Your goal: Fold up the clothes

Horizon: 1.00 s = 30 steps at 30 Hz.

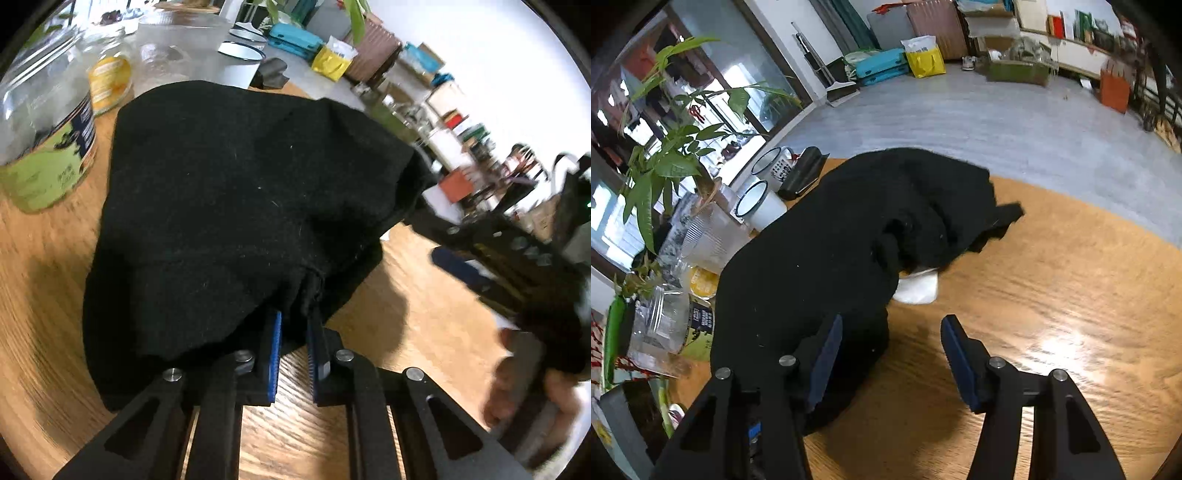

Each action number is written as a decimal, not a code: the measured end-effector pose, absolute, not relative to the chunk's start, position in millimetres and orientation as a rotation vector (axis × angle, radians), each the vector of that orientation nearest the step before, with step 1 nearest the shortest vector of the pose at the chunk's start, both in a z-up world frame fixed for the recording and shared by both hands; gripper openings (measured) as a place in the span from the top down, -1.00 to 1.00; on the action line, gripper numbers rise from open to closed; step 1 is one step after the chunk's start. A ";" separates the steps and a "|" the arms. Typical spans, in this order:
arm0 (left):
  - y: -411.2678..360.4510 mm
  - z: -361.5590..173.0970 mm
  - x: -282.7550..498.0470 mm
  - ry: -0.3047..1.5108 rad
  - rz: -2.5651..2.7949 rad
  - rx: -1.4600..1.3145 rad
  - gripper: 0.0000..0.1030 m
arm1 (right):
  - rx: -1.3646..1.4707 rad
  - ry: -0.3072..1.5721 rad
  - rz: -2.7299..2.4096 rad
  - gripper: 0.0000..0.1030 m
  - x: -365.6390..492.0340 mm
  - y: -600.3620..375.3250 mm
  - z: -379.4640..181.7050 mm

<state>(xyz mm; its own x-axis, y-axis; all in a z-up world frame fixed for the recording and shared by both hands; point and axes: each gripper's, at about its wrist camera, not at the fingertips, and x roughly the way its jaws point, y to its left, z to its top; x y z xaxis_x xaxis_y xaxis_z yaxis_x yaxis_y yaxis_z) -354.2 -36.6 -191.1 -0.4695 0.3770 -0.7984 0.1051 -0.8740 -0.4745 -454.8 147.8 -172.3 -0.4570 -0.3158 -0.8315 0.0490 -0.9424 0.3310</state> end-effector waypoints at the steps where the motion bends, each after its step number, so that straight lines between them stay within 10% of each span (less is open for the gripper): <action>1: -36.7 -187.0 -349.9 -0.689 2.465 -1.498 0.77 | 1.498 -0.391 -2.482 -0.18 -454.5 147.4 -174.6; 8: -38.4 -166.0 -327.2 -0.576 2.482 -1.420 0.88 | 1.418 -0.420 -2.469 -0.16 -459.4 133.4 -170.8; 12: -35.9 -153.3 -311.6 -0.511 2.476 -1.382 1.00 | 1.392 -0.353 -2.499 0.88 -456.7 119.0 -170.5; 24: -51.4 -110.3 -279.4 -0.536 2.575 -1.436 0.96 | 1.060 -0.309 -2.549 0.94 -395.8 120.9 -61.3; 26: -44.0 -97.4 -271.3 -0.498 2.577 -1.386 0.86 | 1.001 -0.335 -2.532 0.94 -378.6 123.5 -42.3; 30: -26.0 -65.4 -253.6 -0.394 2.629 -1.248 -0.29 | 0.856 -0.222 -2.526 0.98 -330.3 118.9 3.4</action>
<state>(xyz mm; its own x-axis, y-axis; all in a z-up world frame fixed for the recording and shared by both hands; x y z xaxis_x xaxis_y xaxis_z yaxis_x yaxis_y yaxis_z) -253.6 -26.0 -65.4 -0.6217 0.2955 -0.7254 -0.0697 -0.9433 -0.3245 -330.3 118.9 3.4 -0.6997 -0.4741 -0.5344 0.3735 -0.8804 0.2921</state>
